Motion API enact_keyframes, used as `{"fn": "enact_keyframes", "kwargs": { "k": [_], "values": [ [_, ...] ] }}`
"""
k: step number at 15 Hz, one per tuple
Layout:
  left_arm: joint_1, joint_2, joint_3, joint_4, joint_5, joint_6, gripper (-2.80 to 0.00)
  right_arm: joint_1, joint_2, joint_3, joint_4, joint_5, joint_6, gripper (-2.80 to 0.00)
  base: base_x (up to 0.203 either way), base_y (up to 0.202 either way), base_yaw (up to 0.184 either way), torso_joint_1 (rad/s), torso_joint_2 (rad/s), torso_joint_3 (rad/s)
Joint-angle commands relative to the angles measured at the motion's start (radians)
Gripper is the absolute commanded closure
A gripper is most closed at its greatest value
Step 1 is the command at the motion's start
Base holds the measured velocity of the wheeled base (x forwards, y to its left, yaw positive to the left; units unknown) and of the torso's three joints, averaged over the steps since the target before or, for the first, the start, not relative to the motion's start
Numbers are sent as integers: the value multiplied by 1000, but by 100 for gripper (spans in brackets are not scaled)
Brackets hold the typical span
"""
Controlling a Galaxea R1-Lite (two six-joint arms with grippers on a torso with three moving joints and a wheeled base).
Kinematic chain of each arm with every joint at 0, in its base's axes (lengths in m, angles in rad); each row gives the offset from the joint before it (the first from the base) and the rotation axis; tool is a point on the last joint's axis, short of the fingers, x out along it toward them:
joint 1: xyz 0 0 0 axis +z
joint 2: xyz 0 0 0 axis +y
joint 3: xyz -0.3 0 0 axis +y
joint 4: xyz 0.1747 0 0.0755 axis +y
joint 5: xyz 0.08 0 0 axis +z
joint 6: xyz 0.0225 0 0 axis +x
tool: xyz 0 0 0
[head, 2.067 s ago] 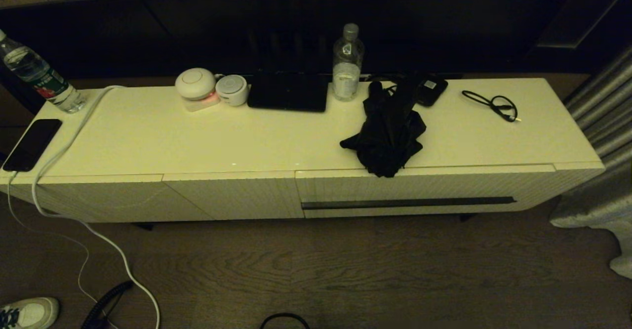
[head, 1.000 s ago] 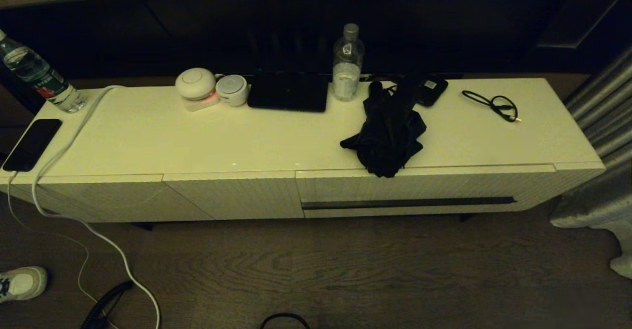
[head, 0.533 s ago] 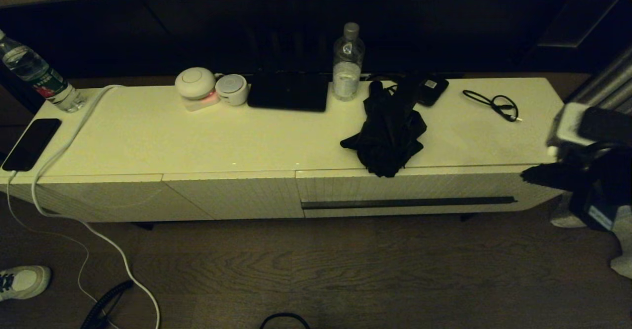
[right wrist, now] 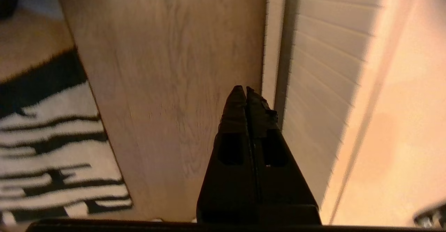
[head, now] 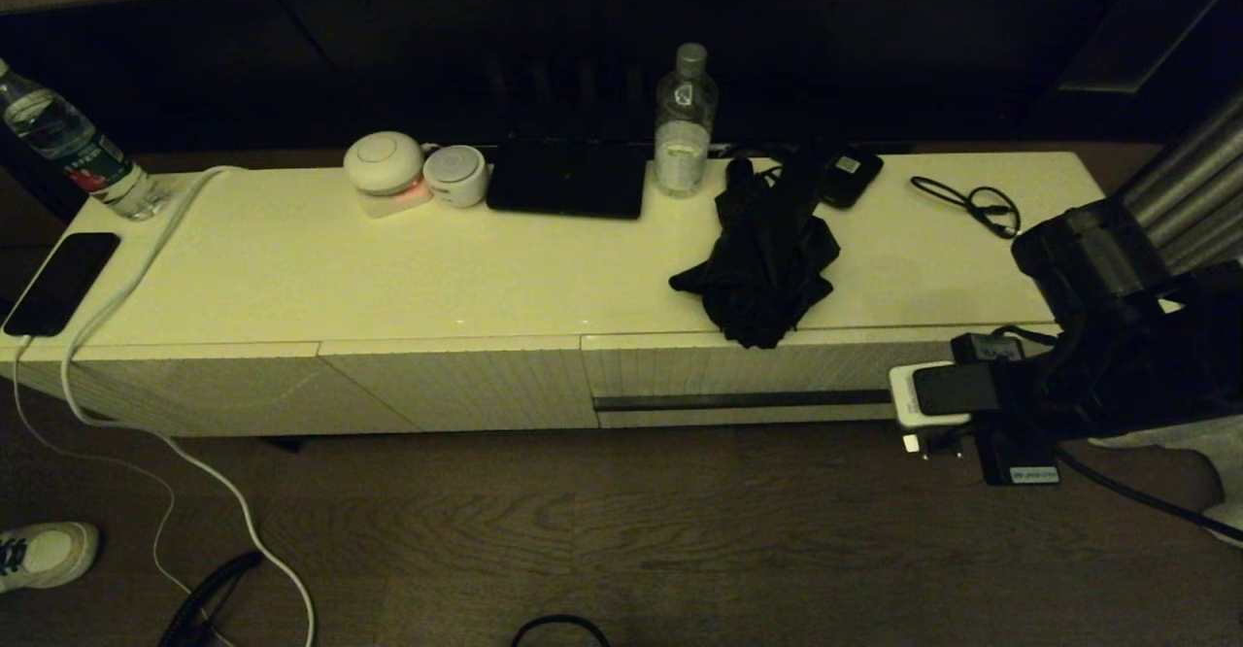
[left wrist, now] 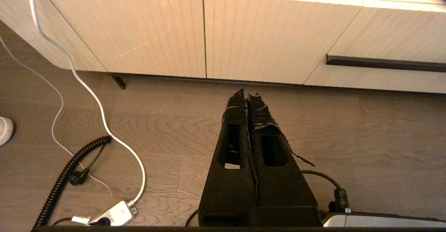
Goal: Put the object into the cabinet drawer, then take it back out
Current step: Open the drawer
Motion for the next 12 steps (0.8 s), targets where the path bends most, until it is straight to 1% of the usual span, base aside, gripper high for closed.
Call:
{"fn": "enact_keyframes", "kwargs": {
  "k": [1,2,3,6,7,10,11,12],
  "values": [
    [0,-2,0,0,1,-1,0,-15,77,25,-4,2,-81,0,0,0,0,0,0,0],
    [0,-2,0,0,1,-1,0,-27,108,48,-14,1,-124,0,0,0,0,0,0,0],
    [0,-2,0,0,1,-1,0,-40,131,68,-42,1,-150,0,0,0,0,0,0,0],
    [0,-2,1,0,1,-1,0,-57,224,142,-277,2,-163,0,0,0,0,0,0,0],
    [0,-2,0,0,1,-1,0,-61,237,167,-319,4,-165,0,0,0,0,0,0,0],
    [0,-2,0,0,1,-1,0,-72,253,206,-358,17,-168,0,0,0,0,0,0,0],
    [0,-2,0,0,1,-1,0,-75,256,218,-382,17,-167,-280,0,0,0,0,0,0],
    [0,-2,0,0,1,-1,0,-75,260,225,-402,12,-167,-280,0,0,0,0,0,0]
  ]
}}
